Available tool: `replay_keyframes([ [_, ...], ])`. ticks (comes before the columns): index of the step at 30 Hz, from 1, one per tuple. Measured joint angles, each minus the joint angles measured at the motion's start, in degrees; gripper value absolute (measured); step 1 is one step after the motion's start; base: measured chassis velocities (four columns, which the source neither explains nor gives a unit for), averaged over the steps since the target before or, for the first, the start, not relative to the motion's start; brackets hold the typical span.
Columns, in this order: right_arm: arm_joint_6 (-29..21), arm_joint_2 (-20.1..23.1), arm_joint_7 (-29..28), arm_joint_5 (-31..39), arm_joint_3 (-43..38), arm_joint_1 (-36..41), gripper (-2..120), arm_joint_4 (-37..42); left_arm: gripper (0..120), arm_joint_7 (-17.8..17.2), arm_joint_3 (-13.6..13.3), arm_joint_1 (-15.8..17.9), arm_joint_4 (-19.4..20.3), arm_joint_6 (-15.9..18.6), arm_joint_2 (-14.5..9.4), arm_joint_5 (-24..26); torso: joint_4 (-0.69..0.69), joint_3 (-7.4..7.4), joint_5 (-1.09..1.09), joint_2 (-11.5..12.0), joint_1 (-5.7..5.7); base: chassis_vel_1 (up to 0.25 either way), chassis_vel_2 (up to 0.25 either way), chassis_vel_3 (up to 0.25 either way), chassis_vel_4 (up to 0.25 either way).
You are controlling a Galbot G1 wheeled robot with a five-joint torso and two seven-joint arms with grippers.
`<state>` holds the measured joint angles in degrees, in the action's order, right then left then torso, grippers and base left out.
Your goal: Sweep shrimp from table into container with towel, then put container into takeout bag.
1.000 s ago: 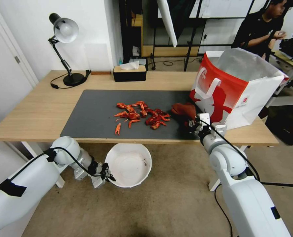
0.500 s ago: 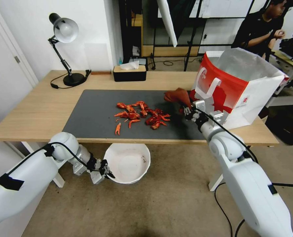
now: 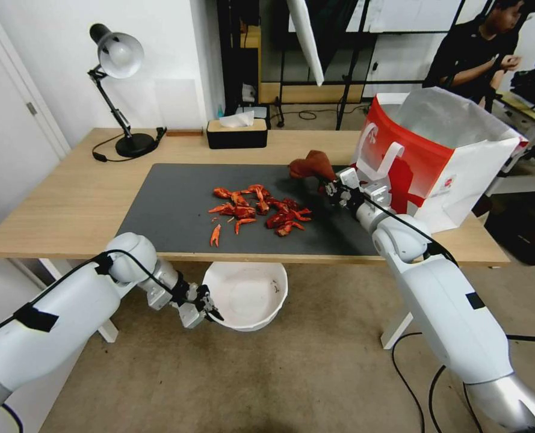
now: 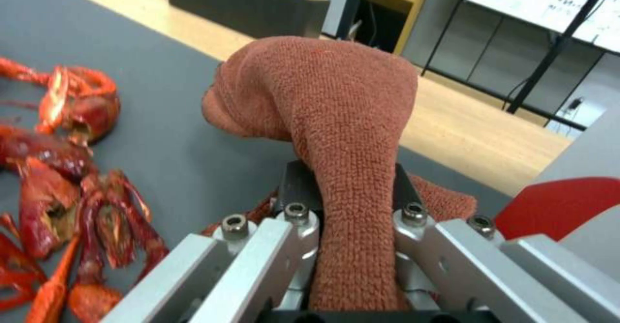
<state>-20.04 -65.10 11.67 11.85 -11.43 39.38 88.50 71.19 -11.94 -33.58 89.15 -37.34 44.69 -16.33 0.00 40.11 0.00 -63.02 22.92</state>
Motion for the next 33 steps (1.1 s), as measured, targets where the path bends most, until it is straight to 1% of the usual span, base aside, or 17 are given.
replay_keyframes([
  [2, -0.2, 0.0, 0.5, -0.2, 0.3, -0.2, 6, -0.8, 0, 0.0, -1.3, 0.5, 0.1, 0.5, 0.1, 0.8, 0.00, 0.00, 0.00, 0.0, 0.00, 0.000, 0.000, 0.000, 0.000],
  [3, -0.2, 0.0, 0.5, -0.2, 0.3, -0.2, 6, -0.8, 0, 0.0, -1.3, 0.5, 0.1, 0.5, 0.1, 0.8, 0.00, 0.00, 0.00, 0.0, 0.00, 0.000, 0.000, 0.000, 0.000],
  [9, -0.5, 0.1, 1.9, -0.6, 0.8, -0.6, 6, -1.9, 0, -0.2, -3.5, 1.7, 0.2, 0.6, 1.0, 1.2, 0.01, 0.00, 0.00, 0.0, -0.01, 0.000, 0.000, 0.000, 0.000],
  [13, -0.5, 0.5, 3.1, -0.7, 1.0, -0.3, 6, -2.0, 0, -0.2, -4.3, 2.3, -0.1, 0.6, 1.7, 1.2, 0.00, 0.00, 0.00, 0.0, -0.01, 0.000, 0.000, 0.000, 0.000],
  [20, -0.5, 1.6, 5.1, -0.8, 1.6, 1.1, 6, -0.9, 0, -0.3, -4.6, 2.9, -1.3, 0.4, 2.1, 1.2, 0.01, -0.01, 0.00, 0.0, -0.01, 0.000, 0.000, 0.000, 0.000],
  [33, 0.0, 2.3, 7.5, -1.2, 2.6, 3.6, 6, 1.3, 0, -0.4, -4.3, 3.4, -2.2, 0.1, 1.9, 1.2, 0.00, -0.01, -0.01, 0.0, -0.01, 0.000, 0.000, 0.000, 0.000],
])
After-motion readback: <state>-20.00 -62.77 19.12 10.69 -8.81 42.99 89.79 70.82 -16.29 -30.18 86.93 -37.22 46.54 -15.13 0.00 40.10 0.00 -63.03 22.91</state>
